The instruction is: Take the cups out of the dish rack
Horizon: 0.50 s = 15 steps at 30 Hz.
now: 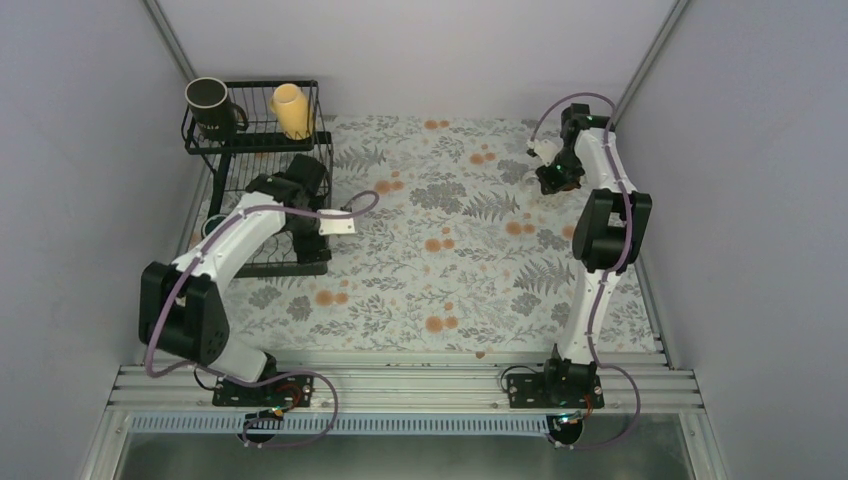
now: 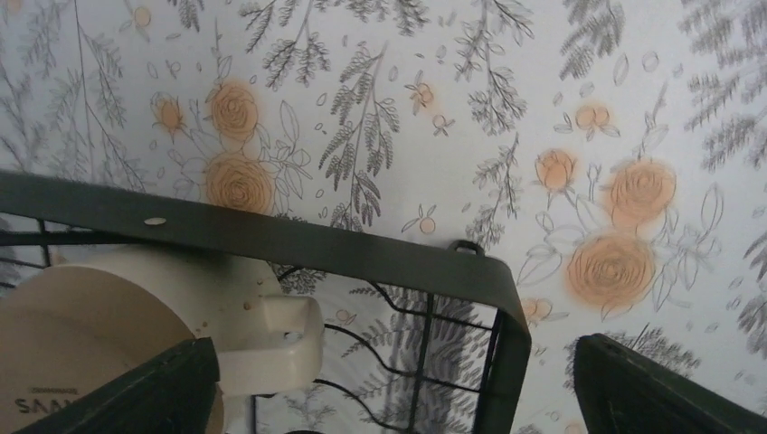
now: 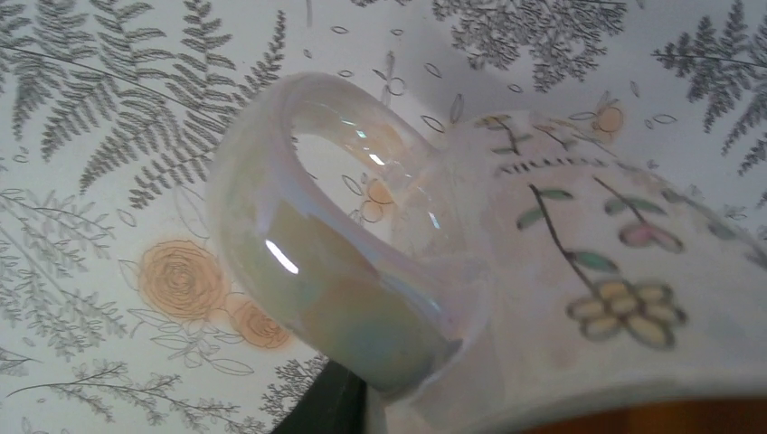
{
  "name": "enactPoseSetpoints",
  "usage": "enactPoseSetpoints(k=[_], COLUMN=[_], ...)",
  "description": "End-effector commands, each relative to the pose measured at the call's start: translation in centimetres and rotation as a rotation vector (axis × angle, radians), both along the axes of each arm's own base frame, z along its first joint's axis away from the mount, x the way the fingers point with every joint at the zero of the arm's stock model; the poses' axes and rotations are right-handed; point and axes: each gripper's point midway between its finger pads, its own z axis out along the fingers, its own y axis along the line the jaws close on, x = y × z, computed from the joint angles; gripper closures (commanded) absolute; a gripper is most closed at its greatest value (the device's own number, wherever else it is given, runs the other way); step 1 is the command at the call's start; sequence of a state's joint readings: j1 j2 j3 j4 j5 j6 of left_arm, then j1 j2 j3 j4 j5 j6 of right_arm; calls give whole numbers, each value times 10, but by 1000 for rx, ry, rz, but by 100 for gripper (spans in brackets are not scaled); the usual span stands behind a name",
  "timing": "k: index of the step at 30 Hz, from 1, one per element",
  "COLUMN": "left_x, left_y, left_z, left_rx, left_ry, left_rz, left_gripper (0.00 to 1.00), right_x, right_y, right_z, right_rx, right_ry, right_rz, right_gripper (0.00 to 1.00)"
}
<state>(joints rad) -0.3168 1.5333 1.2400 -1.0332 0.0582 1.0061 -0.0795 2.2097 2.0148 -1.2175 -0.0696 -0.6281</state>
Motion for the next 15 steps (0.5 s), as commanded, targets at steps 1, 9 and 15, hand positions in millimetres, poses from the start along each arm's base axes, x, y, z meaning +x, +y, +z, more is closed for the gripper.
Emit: enactPoseSetpoints(k=[1,9,15], left_x=[3,18,5], left_y=[5,25,36], left_z=[21,51,48], left_rx=[23,129,257], left_ry=[-178,-304,-319], left_rz=[-196,-462,-743], left_gripper=[1,1,5], right_x=[-1,-4,-10], right_y=[-27,-24,-21], right_z=[-7,21,55], right_rx=[-40,-5,-1], right_ry=[12,-47,-106], right_rz=[-7,23,36], right_gripper=[82,28,0])
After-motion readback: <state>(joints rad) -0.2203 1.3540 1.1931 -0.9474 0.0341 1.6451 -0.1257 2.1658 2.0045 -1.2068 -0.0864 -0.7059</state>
